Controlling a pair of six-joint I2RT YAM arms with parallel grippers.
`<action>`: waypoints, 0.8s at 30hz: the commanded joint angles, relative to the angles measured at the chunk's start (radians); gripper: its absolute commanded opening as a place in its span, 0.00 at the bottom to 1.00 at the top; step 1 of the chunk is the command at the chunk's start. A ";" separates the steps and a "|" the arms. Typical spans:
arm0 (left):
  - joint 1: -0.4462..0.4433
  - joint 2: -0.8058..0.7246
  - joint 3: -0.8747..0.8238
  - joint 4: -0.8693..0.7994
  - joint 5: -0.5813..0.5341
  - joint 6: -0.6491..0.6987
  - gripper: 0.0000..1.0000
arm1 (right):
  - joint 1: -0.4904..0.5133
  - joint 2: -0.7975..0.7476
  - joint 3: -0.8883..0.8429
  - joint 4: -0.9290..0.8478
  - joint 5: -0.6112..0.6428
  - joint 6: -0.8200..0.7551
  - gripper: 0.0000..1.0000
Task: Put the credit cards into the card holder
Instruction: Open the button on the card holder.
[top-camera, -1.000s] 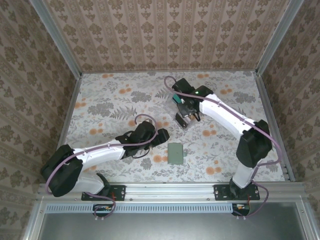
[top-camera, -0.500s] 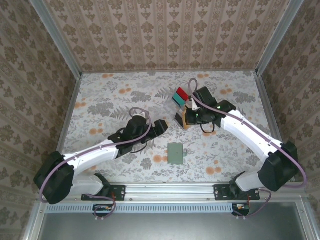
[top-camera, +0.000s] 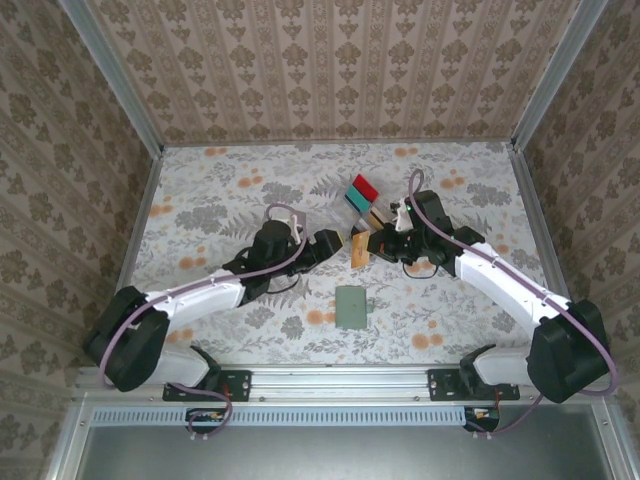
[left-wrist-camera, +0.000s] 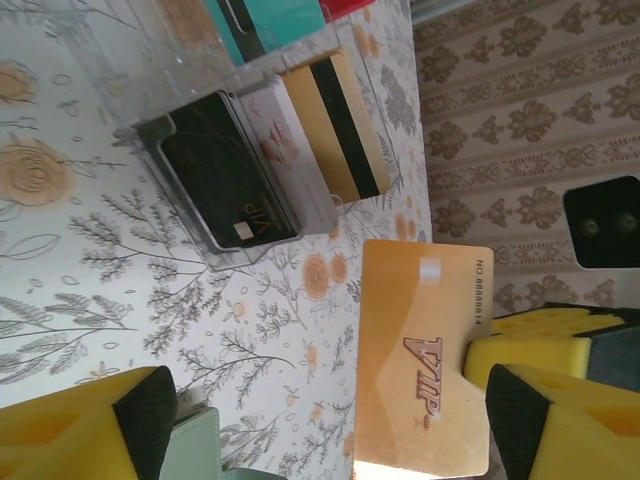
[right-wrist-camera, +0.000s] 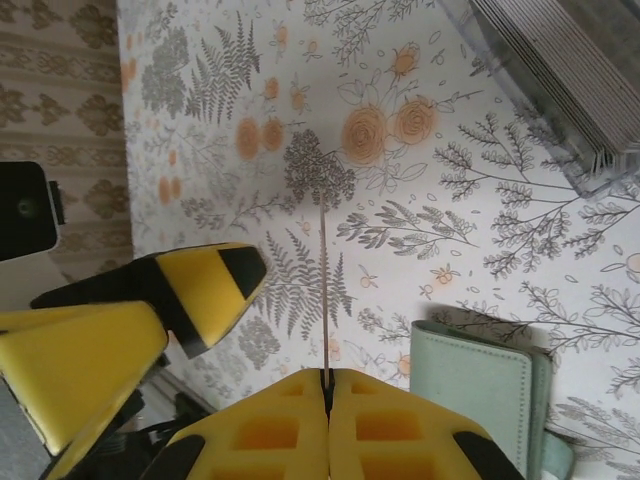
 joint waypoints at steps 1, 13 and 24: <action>0.003 0.040 0.046 0.097 0.082 -0.031 0.81 | -0.021 -0.033 -0.027 0.126 -0.139 0.099 0.07; 0.002 0.127 0.072 0.249 0.158 -0.102 0.36 | -0.042 -0.003 -0.074 0.249 -0.220 0.183 0.10; 0.002 0.097 0.058 0.232 0.153 -0.124 0.00 | -0.048 0.030 -0.085 0.382 -0.298 0.251 0.21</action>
